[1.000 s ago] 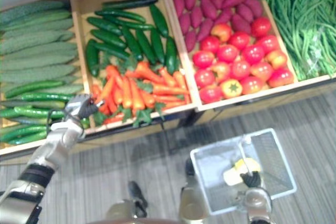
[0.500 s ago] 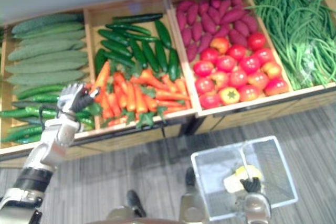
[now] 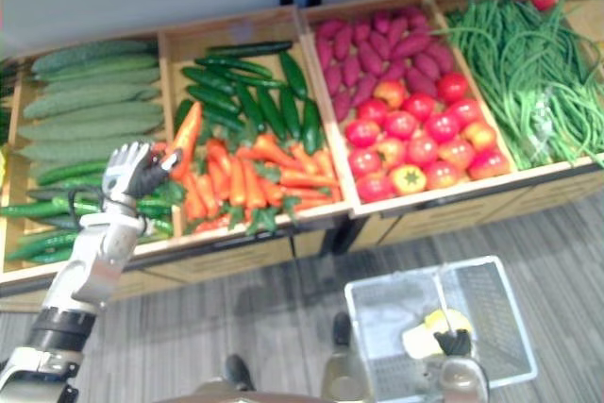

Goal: Pick vegetable in the basket

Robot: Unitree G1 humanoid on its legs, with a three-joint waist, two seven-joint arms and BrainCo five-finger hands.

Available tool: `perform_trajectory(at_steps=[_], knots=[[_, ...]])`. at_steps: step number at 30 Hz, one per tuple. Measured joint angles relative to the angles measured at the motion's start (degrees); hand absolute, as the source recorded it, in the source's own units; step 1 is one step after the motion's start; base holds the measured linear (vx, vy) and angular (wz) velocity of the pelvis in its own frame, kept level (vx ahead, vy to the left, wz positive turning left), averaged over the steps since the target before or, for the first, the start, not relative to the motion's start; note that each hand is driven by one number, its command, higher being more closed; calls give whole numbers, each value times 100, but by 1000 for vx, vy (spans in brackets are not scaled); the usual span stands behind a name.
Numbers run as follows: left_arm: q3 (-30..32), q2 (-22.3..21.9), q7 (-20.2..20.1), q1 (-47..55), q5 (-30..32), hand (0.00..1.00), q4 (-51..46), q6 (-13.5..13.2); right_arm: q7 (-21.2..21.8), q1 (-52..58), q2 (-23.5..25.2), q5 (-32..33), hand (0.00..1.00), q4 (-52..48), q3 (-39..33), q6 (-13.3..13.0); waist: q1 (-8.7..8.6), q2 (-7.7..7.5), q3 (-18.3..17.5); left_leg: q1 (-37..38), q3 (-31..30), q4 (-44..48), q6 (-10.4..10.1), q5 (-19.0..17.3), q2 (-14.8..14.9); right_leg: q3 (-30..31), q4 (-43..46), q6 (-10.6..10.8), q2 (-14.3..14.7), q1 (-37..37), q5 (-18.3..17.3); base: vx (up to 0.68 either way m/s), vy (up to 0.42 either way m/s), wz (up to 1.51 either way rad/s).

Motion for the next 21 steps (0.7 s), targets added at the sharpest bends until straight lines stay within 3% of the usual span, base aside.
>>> perform_trajectory(at_steps=[8, 21], knots=[[-551, -25, -124, 13, -2, 100, -304, -243, 155, 65, -25, 4, 100, -438, 5, 23, -26, -13, -18, 136, 127, -98, -2, -2, -36, 104, -46, 16, 10, 81, 10, -2, -12, -7], [-2191, -536, -500, -21, -20, 100, -291, -601, 269, 295, -202, 2, 100, -1998, 296, 3, -181, -158, -134, 432, 490, -185, -30, -64, -92, 455, -48, 54, 49, 70, 35, -1, -16, -14]])
